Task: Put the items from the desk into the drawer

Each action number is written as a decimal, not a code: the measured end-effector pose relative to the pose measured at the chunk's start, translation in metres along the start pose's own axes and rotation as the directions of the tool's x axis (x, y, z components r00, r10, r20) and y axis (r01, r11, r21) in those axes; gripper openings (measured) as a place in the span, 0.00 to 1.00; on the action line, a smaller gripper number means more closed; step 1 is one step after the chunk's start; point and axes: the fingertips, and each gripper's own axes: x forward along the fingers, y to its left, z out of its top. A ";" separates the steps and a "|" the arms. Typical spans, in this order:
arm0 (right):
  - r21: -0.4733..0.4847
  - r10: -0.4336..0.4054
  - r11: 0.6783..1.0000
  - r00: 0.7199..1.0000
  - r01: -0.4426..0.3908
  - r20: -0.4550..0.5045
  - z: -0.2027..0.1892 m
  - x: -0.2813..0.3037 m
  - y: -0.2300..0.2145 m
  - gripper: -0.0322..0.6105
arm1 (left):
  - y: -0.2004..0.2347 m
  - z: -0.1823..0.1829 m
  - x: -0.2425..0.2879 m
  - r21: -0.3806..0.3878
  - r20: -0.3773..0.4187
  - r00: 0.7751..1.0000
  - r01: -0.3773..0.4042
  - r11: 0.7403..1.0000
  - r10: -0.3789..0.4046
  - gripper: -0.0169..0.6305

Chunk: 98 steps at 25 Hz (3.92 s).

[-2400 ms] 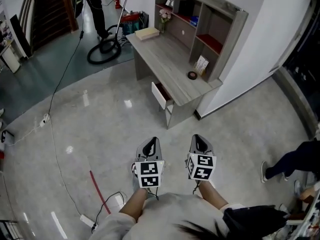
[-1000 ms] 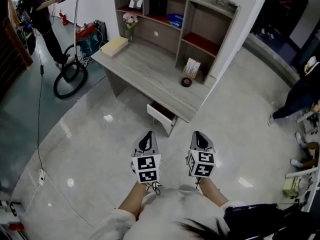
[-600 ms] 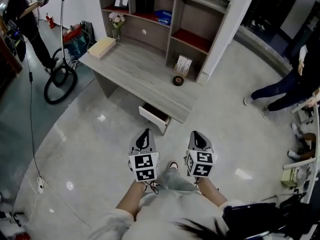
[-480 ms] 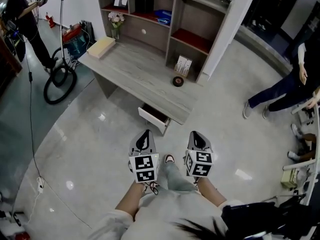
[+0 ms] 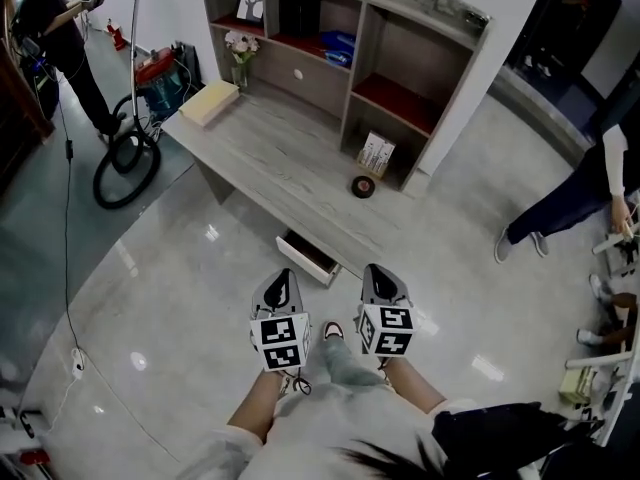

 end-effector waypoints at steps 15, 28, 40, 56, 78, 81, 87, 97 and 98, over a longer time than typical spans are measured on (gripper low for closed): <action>0.031 0.004 1.000 1.000 -0.004 -0.017 -0.004 0.028 -0.018 0.05 | -0.005 0.002 0.039 0.011 -0.023 1.000 0.018 1.000 -0.018 0.02; 0.036 0.021 0.999 0.999 -0.020 -0.036 -0.001 0.062 -0.035 0.15 | -0.003 -0.012 0.061 0.021 -0.071 0.997 0.003 1.000 -0.002 0.02; 0.024 0.045 0.999 0.996 -0.043 -0.077 0.005 0.126 -0.056 0.18 | 0.013 -0.017 0.109 0.000 -0.103 0.994 -0.042 0.999 0.042 0.02; 0.024 0.047 0.999 0.990 -0.044 -0.135 -0.005 0.191 -0.090 0.23 | 0.023 -0.034 0.165 -0.030 -0.133 0.987 -0.098 0.995 0.093 0.02; 0.010 0.100 0.995 0.962 -0.101 -0.256 -0.030 0.262 -0.114 0.35 | 0.021 -0.048 0.196 -0.041 -0.188 0.973 -0.145 0.989 0.135 0.02; 0.006 0.095 0.995 0.960 -0.097 -0.265 -0.032 0.272 -0.118 0.37 | 0.023 -0.049 0.194 -0.037 -0.194 0.971 -0.148 0.988 0.139 0.02; -0.021 0.071 0.997 0.961 -0.079 -0.268 -0.031 0.288 -0.121 0.42 | 0.030 -0.062 0.190 -0.058 -0.227 0.964 -0.158 0.986 0.141 0.02; -0.055 0.054 0.996 0.950 -0.074 -0.308 -0.043 0.309 -0.125 0.47 | 0.034 -0.064 0.202 -0.004 -0.230 0.963 -0.146 0.989 0.141 0.02; -0.058 0.051 0.996 0.948 -0.073 -0.313 -0.044 0.312 -0.126 0.47 | 0.033 -0.063 0.204 -0.003 -0.228 0.964 -0.142 0.990 0.137 0.02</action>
